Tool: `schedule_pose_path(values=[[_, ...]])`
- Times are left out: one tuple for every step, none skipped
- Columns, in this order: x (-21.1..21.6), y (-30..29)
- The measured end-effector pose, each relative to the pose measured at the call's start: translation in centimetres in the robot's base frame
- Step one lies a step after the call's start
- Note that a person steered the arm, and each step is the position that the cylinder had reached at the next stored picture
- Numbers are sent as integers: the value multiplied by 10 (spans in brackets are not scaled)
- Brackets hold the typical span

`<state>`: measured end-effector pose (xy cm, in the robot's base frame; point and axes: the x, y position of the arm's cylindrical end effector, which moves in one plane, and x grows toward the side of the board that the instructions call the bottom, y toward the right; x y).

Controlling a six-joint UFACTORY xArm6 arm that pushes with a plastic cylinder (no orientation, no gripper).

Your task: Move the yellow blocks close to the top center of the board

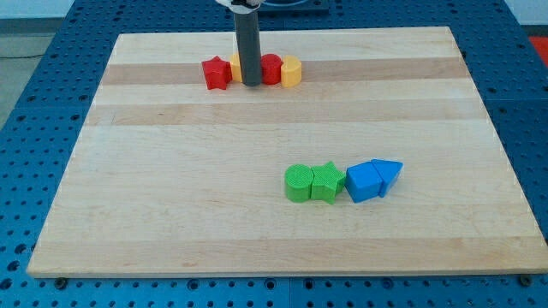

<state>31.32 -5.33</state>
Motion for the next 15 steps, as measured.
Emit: schedule_pose_path(values=[[-4, -5], [-4, -16], [51, -42], [98, -118], [53, -189], [-16, -180], [-38, -125], [-39, -74], [-39, -38], [-39, 3], [-39, 42], [-39, 79], [-39, 96], [-27, 98], [-24, 56]])
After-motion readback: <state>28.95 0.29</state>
